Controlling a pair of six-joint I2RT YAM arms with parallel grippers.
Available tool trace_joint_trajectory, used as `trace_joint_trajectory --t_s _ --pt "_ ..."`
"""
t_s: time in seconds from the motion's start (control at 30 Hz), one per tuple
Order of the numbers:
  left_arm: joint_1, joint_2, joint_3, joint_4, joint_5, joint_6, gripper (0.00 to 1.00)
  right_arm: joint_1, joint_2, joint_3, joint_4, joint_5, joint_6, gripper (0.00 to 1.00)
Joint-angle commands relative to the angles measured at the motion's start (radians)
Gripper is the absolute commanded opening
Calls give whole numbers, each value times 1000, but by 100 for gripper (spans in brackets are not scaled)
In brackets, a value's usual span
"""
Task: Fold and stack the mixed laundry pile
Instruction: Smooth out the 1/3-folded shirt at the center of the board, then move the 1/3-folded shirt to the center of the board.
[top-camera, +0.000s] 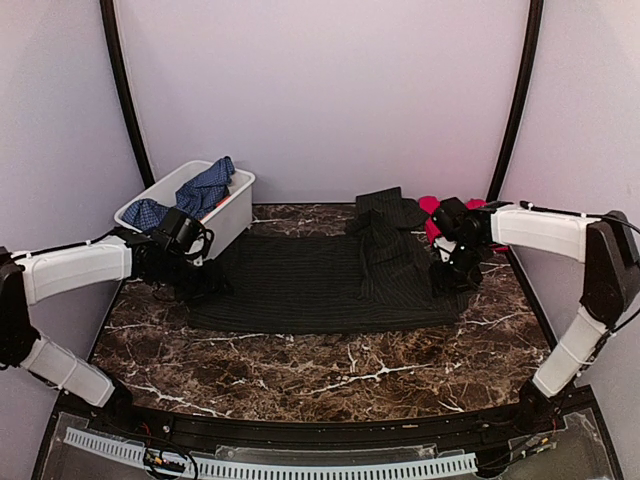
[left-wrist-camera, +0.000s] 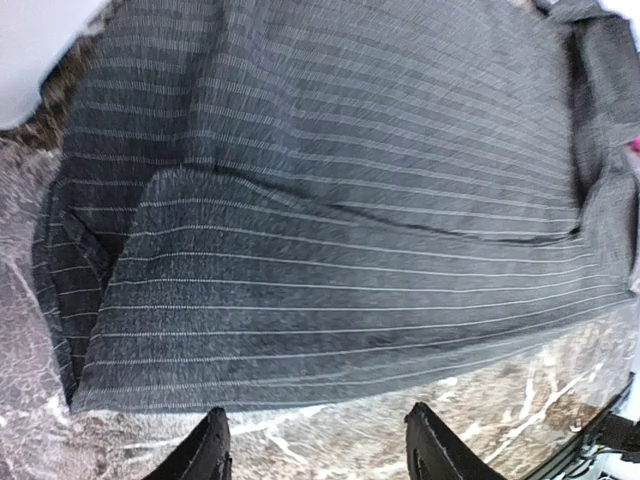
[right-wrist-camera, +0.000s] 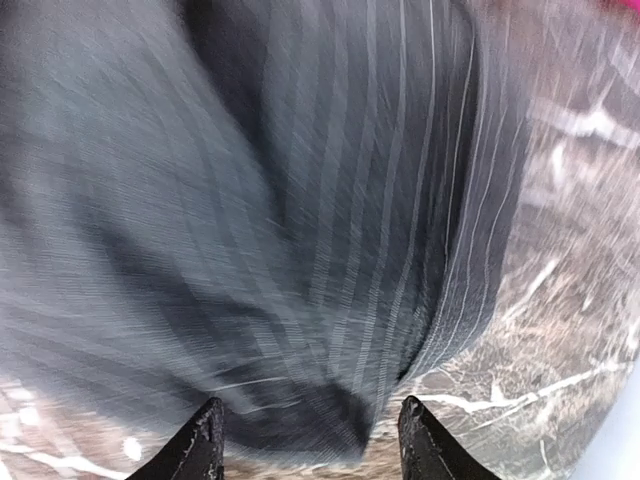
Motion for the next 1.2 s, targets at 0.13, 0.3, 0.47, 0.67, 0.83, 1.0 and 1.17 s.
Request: trace_joint_trajectory --t_s 0.13,0.3,0.47,0.67,0.83,1.0,1.17 --pt "29 132 -15 86 -3 26 58 50 -91 3 220 -384 -9 47" --pt "32 255 -6 120 -4 42 57 73 37 -41 330 -459 -5 41" --pt "32 299 -22 128 -7 42 57 48 176 -94 383 -413 34 37" --pt "31 229 -115 92 17 17 56 20 122 -217 407 -396 134 39" --pt "-3 138 -209 45 32 -17 55 23 -3 -368 418 -435 217 41" --pt "-70 57 -256 -13 58 -75 55 65 -191 -519 393 -494 327 41" --pt "-107 -14 -246 -54 62 -87 56 110 -360 -496 313 -497 359 43"
